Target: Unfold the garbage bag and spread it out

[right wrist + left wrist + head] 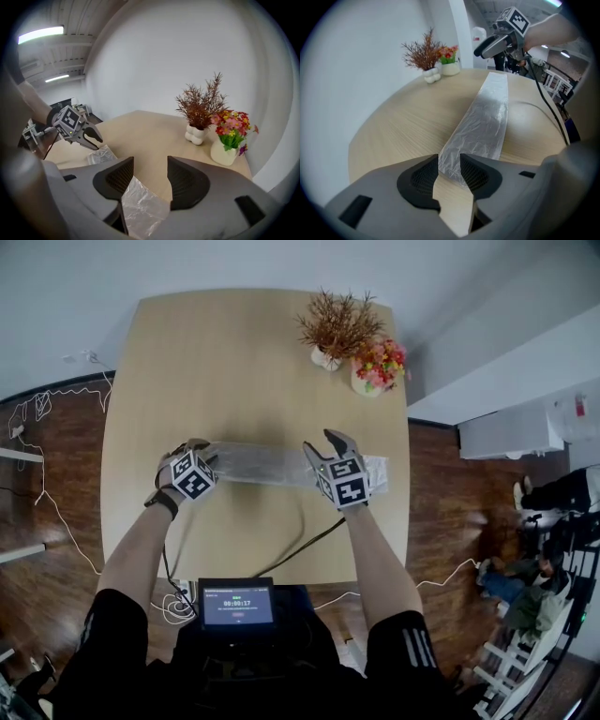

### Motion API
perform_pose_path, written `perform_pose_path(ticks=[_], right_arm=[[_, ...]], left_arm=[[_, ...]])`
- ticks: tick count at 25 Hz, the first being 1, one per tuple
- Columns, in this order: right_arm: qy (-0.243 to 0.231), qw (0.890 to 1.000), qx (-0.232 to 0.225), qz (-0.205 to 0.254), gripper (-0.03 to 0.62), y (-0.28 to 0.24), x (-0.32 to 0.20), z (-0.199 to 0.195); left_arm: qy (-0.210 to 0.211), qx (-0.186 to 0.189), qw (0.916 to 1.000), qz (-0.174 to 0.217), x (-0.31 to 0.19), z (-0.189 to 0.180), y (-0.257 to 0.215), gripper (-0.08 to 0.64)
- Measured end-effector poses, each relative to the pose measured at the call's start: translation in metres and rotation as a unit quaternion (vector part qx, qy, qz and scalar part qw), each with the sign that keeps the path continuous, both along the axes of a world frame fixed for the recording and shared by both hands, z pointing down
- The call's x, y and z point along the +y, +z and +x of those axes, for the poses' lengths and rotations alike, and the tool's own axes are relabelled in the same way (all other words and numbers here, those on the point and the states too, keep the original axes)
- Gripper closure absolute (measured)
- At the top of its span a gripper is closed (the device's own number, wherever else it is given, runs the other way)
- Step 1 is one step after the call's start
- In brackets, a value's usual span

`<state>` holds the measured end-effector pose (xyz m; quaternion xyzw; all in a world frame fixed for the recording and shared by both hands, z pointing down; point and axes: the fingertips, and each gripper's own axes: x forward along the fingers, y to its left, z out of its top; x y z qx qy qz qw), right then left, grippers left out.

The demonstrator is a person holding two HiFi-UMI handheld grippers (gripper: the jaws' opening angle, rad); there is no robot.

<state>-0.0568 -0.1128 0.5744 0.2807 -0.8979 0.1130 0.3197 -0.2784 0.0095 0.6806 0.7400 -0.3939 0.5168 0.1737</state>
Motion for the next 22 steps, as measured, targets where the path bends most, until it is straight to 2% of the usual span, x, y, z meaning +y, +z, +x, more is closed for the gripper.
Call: perform_pose_path(ticks=[4,10,17,22], right_arm=[[-0.027,1.0,0.011,-0.002,0.351,0.006,0.013,-0.011],[-0.021,0.999,0.023,-0.013,0.354,0.016,0.017,0.005],[0.011,0.999,0.041,-0.017,0.359,0.029,0.01,0.056],[0.044,0.998,0.047,-0.019,0.362,0.036,0.008,0.095]], left_arm=[[0.011,0.008,0.9999,0.009,-0.007,0.01,-0.009,0.41],[0.037,0.026,0.9985,0.031,-0.022,0.042,-0.024,0.41],[0.094,0.057,0.9924,0.054,-0.045,0.115,-0.042,0.41],[0.143,0.084,0.9843,0.061,-0.059,0.175,-0.052,0.413]])
